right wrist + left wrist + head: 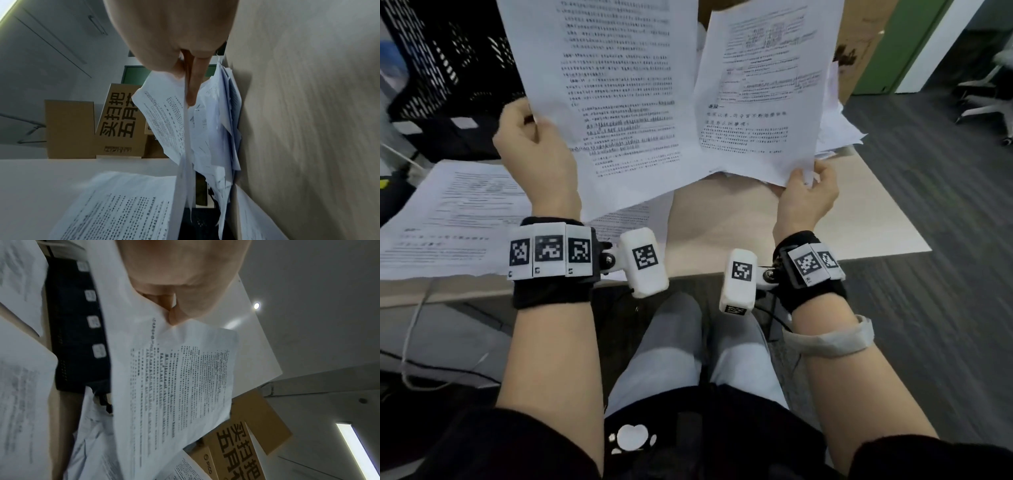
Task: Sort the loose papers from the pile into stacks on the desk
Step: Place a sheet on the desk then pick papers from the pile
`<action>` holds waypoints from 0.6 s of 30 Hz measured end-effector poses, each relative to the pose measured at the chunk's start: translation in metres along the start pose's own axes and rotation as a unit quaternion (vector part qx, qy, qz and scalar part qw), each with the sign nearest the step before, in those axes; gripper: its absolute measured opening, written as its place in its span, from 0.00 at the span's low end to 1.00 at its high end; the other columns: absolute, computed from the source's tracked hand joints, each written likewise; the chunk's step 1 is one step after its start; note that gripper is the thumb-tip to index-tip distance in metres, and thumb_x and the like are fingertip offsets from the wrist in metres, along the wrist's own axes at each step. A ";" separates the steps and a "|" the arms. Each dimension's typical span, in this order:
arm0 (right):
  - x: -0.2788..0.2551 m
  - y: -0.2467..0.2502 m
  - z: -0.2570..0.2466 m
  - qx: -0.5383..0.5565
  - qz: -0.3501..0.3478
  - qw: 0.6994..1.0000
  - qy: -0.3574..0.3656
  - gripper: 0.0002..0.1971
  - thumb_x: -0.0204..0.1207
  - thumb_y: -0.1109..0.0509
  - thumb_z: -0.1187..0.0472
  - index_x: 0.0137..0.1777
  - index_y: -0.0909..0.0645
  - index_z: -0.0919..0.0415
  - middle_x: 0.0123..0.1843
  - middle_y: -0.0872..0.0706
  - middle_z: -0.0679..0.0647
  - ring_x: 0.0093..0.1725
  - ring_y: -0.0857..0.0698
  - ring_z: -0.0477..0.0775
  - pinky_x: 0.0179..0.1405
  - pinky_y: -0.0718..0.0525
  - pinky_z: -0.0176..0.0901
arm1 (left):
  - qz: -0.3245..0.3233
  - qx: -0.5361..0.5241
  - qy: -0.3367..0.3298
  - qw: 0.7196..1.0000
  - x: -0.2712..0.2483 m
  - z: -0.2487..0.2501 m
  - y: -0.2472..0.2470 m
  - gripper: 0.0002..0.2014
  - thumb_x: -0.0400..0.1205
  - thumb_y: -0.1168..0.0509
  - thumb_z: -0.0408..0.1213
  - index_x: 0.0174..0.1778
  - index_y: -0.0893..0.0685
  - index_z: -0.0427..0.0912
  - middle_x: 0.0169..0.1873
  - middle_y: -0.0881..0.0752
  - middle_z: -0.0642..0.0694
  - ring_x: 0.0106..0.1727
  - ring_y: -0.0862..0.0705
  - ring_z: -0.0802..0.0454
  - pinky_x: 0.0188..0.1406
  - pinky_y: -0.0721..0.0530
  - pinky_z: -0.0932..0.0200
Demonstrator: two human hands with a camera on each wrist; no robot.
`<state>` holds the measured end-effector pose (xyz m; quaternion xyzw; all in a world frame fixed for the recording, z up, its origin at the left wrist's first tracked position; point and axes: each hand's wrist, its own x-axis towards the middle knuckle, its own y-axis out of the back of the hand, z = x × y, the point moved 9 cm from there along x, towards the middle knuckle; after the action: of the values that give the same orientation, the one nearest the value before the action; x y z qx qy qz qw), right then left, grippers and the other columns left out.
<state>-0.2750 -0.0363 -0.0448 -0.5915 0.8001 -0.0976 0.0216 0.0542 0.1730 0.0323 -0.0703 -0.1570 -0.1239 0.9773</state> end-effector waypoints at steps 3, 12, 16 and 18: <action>-0.018 -0.009 0.010 -0.006 -0.012 1.000 -0.015 0.14 0.73 0.37 0.71 0.41 0.25 0.49 0.48 0.15 0.58 0.49 0.13 0.60 0.51 0.12 0.62 | -0.010 0.034 0.023 0.999 0.003 -0.011 0.022 0.13 0.77 0.43 0.26 0.42 0.20 0.50 0.28 0.22 0.58 0.28 0.26 0.66 0.36 0.25 0.72; -0.049 -0.030 0.031 -0.023 -0.014 0.999 -0.018 0.09 0.74 0.36 0.70 0.49 0.23 0.56 0.46 0.19 0.48 0.54 0.15 0.63 0.53 0.14 0.63 | -0.035 0.149 0.100 0.983 0.009 -0.067 0.073 0.13 0.77 0.42 0.31 0.48 0.16 0.50 0.37 0.15 0.48 0.40 0.18 0.47 0.43 0.20 0.55; -0.052 -0.032 0.035 -0.007 0.003 1.000 -0.031 0.10 0.73 0.36 0.70 0.54 0.21 0.65 0.50 0.19 0.52 0.55 0.16 0.63 0.51 0.13 0.64 | -0.063 0.201 0.119 0.970 0.009 -0.082 0.075 0.17 0.77 0.41 0.33 0.59 0.14 0.46 0.57 0.13 0.42 0.58 0.15 0.43 0.61 0.17 0.46; -0.051 -0.032 0.037 0.002 0.013 0.999 -0.041 0.10 0.74 0.37 0.72 0.54 0.21 0.65 0.51 0.19 0.53 0.53 0.16 0.61 0.51 0.12 0.63 | -0.078 0.243 0.126 0.959 0.009 -0.087 0.073 0.17 0.80 0.40 0.32 0.62 0.16 0.44 0.61 0.15 0.43 0.61 0.17 0.44 0.62 0.19 0.49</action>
<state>-0.2237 -0.0015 -0.0798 -0.5846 0.8059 -0.0747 0.0569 0.1069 0.2261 -0.0542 0.1977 -0.0634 -0.1661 0.9640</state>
